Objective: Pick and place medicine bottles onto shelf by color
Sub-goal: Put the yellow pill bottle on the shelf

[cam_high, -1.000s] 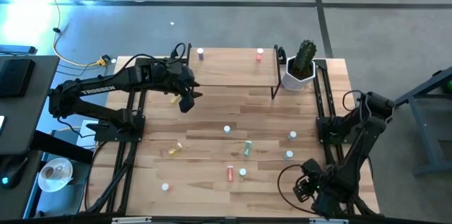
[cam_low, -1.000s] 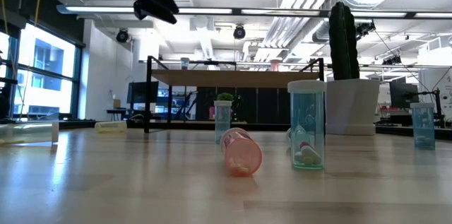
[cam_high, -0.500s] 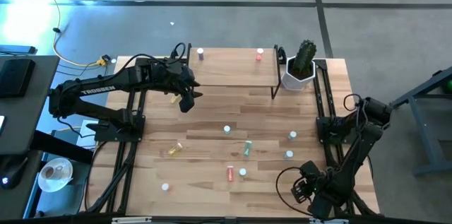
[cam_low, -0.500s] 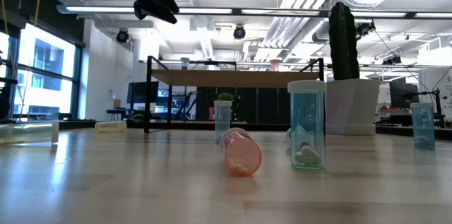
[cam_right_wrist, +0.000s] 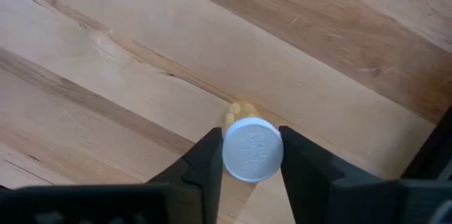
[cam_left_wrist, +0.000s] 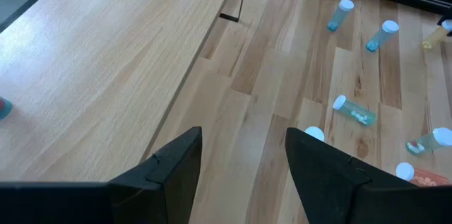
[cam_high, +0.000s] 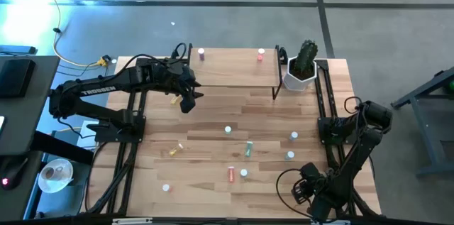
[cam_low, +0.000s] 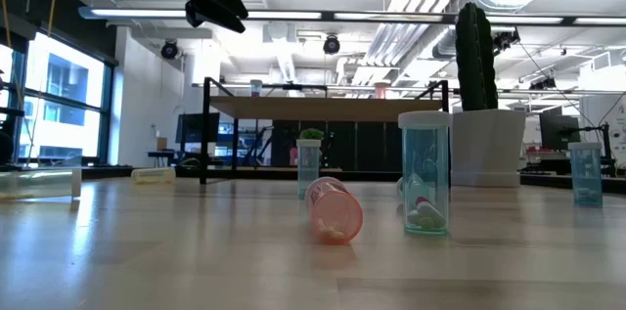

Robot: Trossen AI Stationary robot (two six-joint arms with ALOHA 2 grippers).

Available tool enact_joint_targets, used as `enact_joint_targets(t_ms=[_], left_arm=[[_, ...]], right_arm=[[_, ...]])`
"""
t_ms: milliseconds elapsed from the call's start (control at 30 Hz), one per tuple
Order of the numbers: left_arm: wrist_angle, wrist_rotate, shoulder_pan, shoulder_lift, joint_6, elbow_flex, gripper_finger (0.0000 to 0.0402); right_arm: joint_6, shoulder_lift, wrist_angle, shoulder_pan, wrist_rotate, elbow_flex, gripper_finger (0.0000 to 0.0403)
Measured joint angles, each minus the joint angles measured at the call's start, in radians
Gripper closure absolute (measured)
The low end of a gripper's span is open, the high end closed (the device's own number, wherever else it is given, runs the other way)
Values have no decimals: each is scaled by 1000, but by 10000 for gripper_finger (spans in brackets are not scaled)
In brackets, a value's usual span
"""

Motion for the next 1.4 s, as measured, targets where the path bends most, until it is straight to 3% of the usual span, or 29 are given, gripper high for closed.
enact_joint_targets(t_ms=[133, 367, 667, 867, 1033, 1400], left_arm=[[0, 0, 0, 0, 0, 0, 206], [0, 0, 1, 0, 16, 0, 206], [0, 0, 4, 0, 129, 0, 206], [0, -14, 4, 0, 234, 0, 206], [-1, -153, 24, 0, 324, 0, 206], [-8, -168, 235, 0, 322, 0, 206]], right_arm=[[10, -1, -1, 0, 0, 2, 313], [28, -1, -10, -30, 3, 44, 297], [-167, -1, -19, -199, 32, 136, 296], [-410, -1, -29, -370, 68, 213, 296], [-687, -1, -35, -539, 74, 279, 295], [-1366, -1, -33, -913, 82, 513, 295]])
